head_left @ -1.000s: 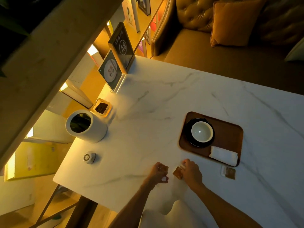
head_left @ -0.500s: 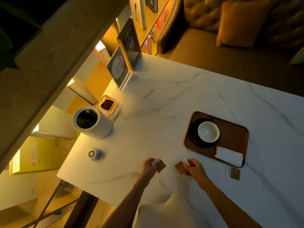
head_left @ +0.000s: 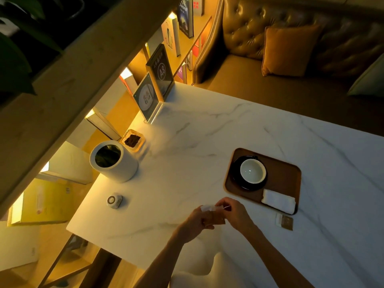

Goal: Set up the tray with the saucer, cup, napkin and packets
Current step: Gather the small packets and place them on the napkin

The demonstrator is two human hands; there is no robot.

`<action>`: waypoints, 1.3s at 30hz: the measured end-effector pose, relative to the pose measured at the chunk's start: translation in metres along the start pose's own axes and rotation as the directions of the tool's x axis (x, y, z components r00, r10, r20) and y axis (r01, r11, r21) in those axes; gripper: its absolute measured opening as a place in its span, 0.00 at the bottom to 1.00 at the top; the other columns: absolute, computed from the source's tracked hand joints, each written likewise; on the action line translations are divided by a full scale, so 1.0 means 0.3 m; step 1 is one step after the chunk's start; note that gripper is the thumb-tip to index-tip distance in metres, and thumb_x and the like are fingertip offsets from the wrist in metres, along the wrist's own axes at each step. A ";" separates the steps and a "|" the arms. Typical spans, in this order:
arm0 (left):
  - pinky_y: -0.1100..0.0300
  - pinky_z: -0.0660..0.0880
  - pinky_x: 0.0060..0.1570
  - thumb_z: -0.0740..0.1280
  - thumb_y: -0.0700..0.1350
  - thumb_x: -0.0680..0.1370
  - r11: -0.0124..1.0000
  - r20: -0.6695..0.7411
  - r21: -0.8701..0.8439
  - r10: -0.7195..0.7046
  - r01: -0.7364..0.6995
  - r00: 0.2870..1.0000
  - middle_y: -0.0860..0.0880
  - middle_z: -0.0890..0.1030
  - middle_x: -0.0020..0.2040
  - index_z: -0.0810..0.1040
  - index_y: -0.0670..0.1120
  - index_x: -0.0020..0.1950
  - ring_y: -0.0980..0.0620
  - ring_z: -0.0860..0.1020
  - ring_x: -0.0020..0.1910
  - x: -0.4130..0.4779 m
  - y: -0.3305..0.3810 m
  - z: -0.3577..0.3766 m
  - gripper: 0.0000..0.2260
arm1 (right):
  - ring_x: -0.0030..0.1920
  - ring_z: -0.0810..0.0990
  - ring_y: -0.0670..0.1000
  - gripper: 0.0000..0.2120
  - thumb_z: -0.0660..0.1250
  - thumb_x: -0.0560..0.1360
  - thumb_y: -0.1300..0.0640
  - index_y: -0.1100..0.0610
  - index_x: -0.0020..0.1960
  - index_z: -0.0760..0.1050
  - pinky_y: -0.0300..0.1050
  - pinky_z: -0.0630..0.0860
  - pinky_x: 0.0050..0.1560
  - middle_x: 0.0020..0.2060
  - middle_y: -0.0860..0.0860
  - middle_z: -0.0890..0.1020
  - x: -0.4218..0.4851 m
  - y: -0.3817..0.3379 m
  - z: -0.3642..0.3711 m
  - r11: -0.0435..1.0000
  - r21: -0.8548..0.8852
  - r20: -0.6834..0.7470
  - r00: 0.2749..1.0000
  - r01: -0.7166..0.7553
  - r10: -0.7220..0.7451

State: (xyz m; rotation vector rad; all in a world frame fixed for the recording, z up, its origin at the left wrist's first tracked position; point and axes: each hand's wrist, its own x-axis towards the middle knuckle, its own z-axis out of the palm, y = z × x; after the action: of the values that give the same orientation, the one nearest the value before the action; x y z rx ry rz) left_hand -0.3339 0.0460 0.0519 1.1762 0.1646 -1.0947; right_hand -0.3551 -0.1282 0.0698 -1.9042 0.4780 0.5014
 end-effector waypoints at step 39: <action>0.49 0.78 0.48 0.56 0.39 0.82 0.972 -0.223 0.034 -0.221 0.234 0.950 0.37 0.78 0.50 0.62 0.40 0.62 0.43 0.80 0.44 0.171 -0.012 0.210 0.09 | 0.42 0.77 0.56 0.17 0.71 0.74 0.54 0.63 0.58 0.76 0.48 0.76 0.42 0.46 0.58 0.80 -0.046 0.425 -0.271 0.779 0.475 -0.295 0.760 -0.409 0.578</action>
State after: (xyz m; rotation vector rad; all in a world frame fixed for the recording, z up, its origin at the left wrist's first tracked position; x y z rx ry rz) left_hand -0.3365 -0.0351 0.0452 1.3551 0.4501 -1.1754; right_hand -0.4255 -0.2482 0.0091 -1.4747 1.3171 0.2905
